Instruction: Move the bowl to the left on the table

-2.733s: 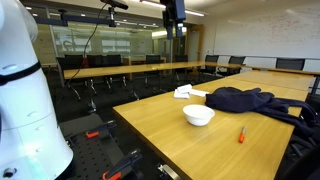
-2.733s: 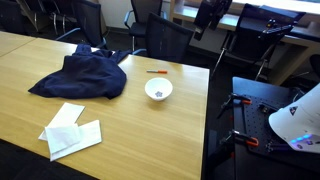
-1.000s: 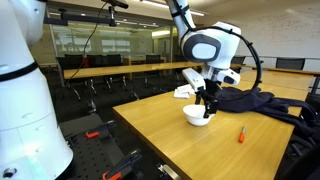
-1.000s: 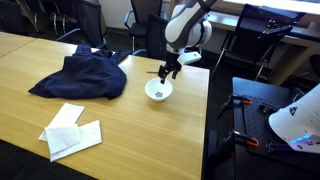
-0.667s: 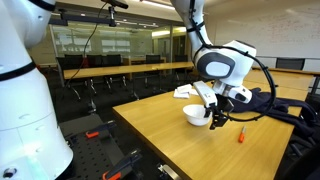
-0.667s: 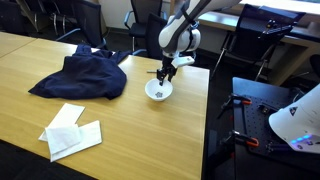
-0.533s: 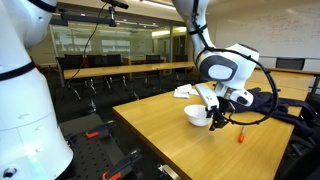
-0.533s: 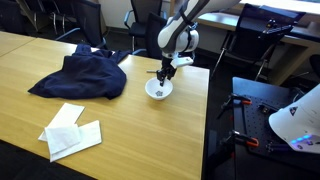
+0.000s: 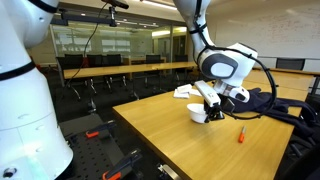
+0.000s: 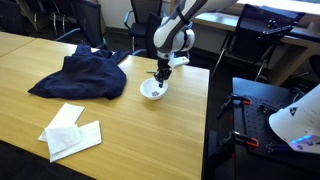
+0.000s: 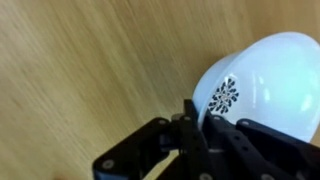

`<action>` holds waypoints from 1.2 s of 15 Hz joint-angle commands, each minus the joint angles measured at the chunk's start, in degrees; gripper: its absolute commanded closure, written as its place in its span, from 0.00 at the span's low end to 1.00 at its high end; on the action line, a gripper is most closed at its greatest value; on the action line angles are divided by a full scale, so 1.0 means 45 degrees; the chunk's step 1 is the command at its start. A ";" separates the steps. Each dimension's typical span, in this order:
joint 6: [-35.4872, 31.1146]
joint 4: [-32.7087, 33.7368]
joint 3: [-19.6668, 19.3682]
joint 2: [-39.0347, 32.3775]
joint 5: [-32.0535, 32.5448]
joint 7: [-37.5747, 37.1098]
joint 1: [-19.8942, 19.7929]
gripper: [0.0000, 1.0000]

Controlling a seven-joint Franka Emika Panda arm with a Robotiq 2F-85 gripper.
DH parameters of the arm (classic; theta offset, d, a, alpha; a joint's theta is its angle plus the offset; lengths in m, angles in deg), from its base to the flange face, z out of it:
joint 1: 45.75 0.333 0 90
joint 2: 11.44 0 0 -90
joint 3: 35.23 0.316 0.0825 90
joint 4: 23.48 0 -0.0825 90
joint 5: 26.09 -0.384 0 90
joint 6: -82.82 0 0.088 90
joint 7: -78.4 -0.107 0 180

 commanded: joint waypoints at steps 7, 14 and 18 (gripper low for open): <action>-0.0340 -0.1452 0.0832 0.1441 0.2215 0.1784 0.1301 0.98; -0.0927 -0.1593 0.2470 0.0828 0.2561 0.4561 0.1247 0.98; -0.1129 -0.1400 0.3034 -0.0031 0.2634 0.5528 0.1022 0.98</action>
